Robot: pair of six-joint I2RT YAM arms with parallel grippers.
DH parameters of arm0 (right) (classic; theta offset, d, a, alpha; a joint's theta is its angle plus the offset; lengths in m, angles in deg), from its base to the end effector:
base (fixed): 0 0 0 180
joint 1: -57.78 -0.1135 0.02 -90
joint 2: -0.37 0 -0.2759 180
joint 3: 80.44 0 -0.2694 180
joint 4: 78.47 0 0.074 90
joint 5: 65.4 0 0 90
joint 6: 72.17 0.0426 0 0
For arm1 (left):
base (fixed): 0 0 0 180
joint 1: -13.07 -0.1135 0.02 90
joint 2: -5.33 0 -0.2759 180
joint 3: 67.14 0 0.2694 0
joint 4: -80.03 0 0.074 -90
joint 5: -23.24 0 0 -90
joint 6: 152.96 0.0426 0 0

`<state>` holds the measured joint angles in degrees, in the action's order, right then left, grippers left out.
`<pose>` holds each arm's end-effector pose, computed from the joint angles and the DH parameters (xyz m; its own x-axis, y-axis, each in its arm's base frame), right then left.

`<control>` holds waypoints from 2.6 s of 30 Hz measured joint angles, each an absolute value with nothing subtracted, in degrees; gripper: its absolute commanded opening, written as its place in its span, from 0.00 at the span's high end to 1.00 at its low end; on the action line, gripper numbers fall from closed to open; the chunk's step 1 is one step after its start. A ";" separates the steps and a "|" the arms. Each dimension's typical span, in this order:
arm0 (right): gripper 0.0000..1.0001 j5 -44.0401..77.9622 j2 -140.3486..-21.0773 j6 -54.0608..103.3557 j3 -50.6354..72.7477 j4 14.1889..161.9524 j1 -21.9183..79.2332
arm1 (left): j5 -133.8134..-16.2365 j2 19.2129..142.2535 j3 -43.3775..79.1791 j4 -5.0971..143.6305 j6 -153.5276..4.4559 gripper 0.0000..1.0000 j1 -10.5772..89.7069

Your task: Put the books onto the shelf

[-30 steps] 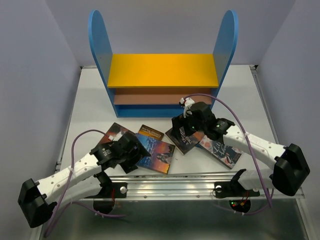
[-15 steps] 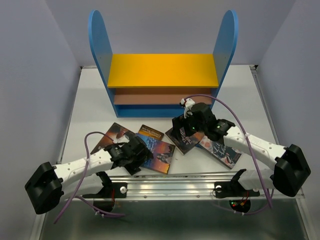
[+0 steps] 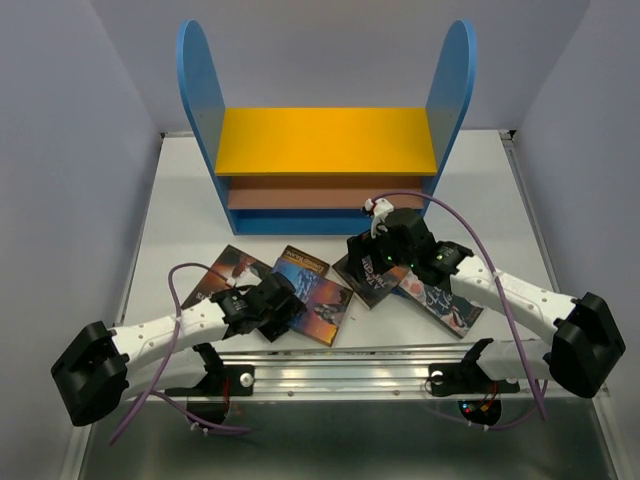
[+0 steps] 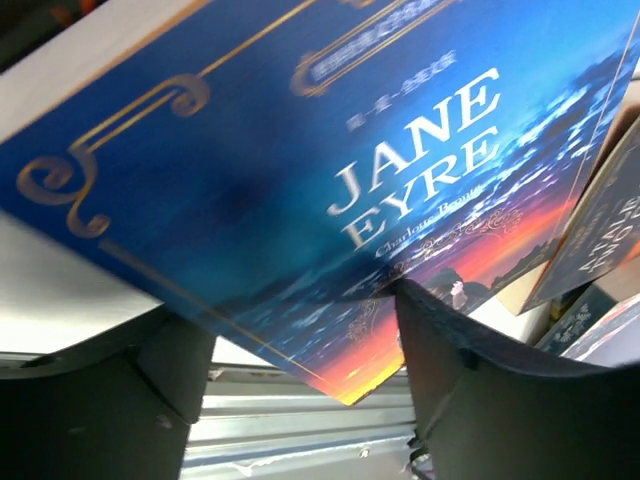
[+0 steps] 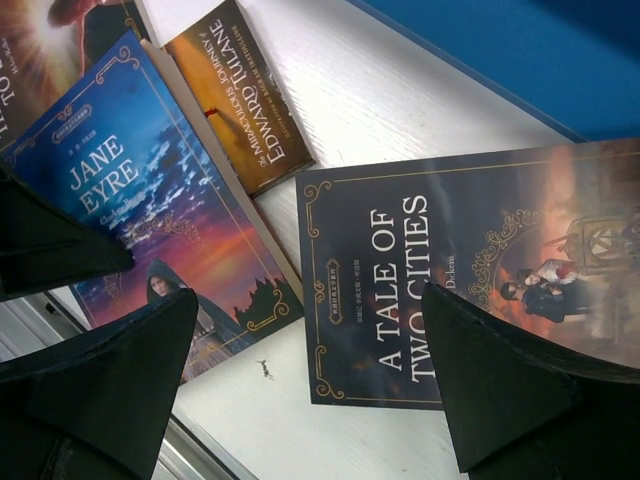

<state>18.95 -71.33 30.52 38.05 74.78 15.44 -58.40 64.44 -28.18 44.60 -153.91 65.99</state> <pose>0.2127 0.1995 0.2578 -0.5934 -0.2449 -0.7667 -0.6130 0.7548 0.2333 0.1237 -0.1534 0.1617 -0.7314 -0.6729 -0.1105 -0.5096 0.6470 -0.5672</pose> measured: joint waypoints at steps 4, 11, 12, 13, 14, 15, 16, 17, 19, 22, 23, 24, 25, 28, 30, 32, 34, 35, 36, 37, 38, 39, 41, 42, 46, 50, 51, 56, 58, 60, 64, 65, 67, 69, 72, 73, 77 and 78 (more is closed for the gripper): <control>0.00 19.52 -71.36 30.59 38.05 74.82 15.44 | -56.59 62.71 -28.42 44.25 -154.57 0.58 65.99; 0.00 18.76 -71.33 30.63 38.83 75.37 15.39 | -54.05 61.58 -28.36 46.34 -154.94 1.00 65.95; 0.00 18.01 -71.36 30.63 39.27 75.28 15.33 | -53.86 61.58 -28.31 46.34 -154.98 1.00 65.95; 0.00 17.73 -71.36 30.63 39.53 75.28 15.20 | -53.75 61.75 -28.31 46.34 -154.81 1.00 65.95; 0.00 17.60 -71.36 30.50 39.80 75.17 14.82 | -53.62 61.86 -28.25 46.34 -154.74 1.00 65.95; 0.00 17.55 -71.36 30.35 39.95 75.10 14.34 | -53.55 61.90 -28.16 46.32 -154.55 1.00 65.97; 0.00 17.51 -71.36 30.21 39.95 74.99 13.97 | -53.49 61.99 -28.05 46.30 -154.39 1.00 65.97; 0.00 17.49 -71.36 29.97 39.95 75.06 13.40 | -53.40 62.12 -27.88 46.21 -154.18 1.00 65.97; 0.00 17.42 -71.33 29.49 39.95 74.99 12.18 | -53.11 62.32 -27.44 46.02 -153.43 1.00 65.97; 0.00 17.55 -71.33 28.95 39.95 74.91 9.82 | -52.59 62.43 -26.61 45.40 -152.43 1.00 65.97; 0.00 17.75 -71.33 28.64 39.95 74.82 8.86 | -52.33 62.43 -26.06 44.95 -151.95 1.00 65.97; 0.00 18.14 -71.29 28.18 39.95 74.60 7.44 | -52.02 62.43 -25.71 44.70 -151.44 1.00 65.97; 0.00 18.58 -71.22 27.85 39.95 74.38 6.28 | -51.67 62.36 -25.25 44.53 -150.96 1.00 65.97; 0.00 19.56 -71.01 26.67 39.97 73.97 3.00 | -50.84 61.79 -24.25 44.29 -149.21 1.00 65.97; 0.00 20.57 -70.77 25.80 39.97 73.97 -0.48 | -50.34 61.53 -23.31 43.94 -148.06 1.00 65.97; 0.00 21.64 -70.74 25.23 39.99 74.12 -3.36 | -50.08 61.34 -22.41 43.57 -147.29 1.00 65.97; 0.00 23.56 -70.77 24.66 40.04 74.14 -6.01 | -49.97 61.29 -21.45 43.09 -146.70 1.00 65.97; 0.00 24.48 -70.81 24.44 40.04 74.21 -7.10 | -49.92 61.29 -20.93 42.85 -146.37 1.00 65.97; 0.00 25.99 -70.98 24.20 40.04 74.27 -8.52 | -49.92 61.29 -20.66 42.69 -146.33 1.00 65.97; 0.00 27.15 -71.33 24.03 40.04 74.38 -9.66 | -49.90 61.42 -20.10 42.28 -146.24 1.00 65.97; 0.00 27.98 -71.62 24.05 40.04 74.45 -10.33 | -49.88 61.64 -19.46 41.93 -146.13 1.00 65.97; 0.00 29.40 -72.19 24.05 40.04 74.64 -11.40 | -49.84 61.77 -19.18 41.75 -146.07 1.00 65.97; 0.00 31.67 -73.34 24.09 40.04 75.21 -13.13 | -49.79 62.60 -17.97 41.16 -145.85 1.00 65.97; 0.00 33.22 -73.93 24.16 40.04 75.78 -13.83 | -49.79 62.91 -17.63 40.97 -145.76 1.00 65.97; 0.00 40.11 -77.61 24.29 40.04 78.10 -16.87 | -49.81 63.67 -16.62 40.36 -145.63 1.00 65.97; 0.00 44.42 -80.89 24.23 40.04 80.33 -18.20 | -49.81 64.07 -15.64 39.59 -145.50 1.00 65.97; 0.00 45.57 -81.39 24.05 40.04 80.74 -18.33 | -49.84 64.31 -15.24 39.37 -145.48 1.00 65.97; 0.08 50.43 -83.40 23.50 40.04 83.26 -18.81 | -49.81 65.01 -14.26 38.69 -145.28 1.00 65.97; 0.19 52.92 -84.58 23.22 40.04 83.76 -19.18 | -49.84 65.14 -14.00 38.56 -145.26 1.00 65.97; 0.30 54.27 -85.32 23.05 40.74 85.57 -19.49 | -49.84 65.16 -13.95 38.59 -145.32 1.00 65.97; 0.50 56.85 -85.63 22.63 41.94 88.31 -20.43 | -49.81 65.20 -13.95 39.07 -145.76 1.00 65.97; 0.58 57.60 -85.63 22.46 42.22 88.92 -20.65 | -49.64 65.27 -13.93 39.33 -145.87 1.00 65.93; 0.62 58.75 -85.58 22.19 42.64 89.84 -20.74 | -49.27 65.42 -13.93 39.72 -146.15 1.00 65.77; 0.69 59.37 -85.54 21.71 42.99 90.64 -20.74 | -48.92 65.86 -13.67 39.90 -146.37 1.00 65.69; 0.77 59.63 -84.69 21.25 43.71 91.28 -20.69 | -48.96 66.56 -12.62 39.57 -146.40 0.74 65.69; 0.79 59.67 -84.23 21.28 43.84 91.30 -20.65 | -48.96 66.71 -12.25 39.39 -146.37 0.58 65.69; 0.83 59.72 -82.74 21.23 44.47 91.50 -20.43 | -49.22 67.59 -11.09 39.28 -146.07 0.41 65.75; 0.83 59.58 -82.50 21.12 44.50 91.58 -20.28 | -49.35 67.70 -11.07 39.46 -146.11 0.35 65.80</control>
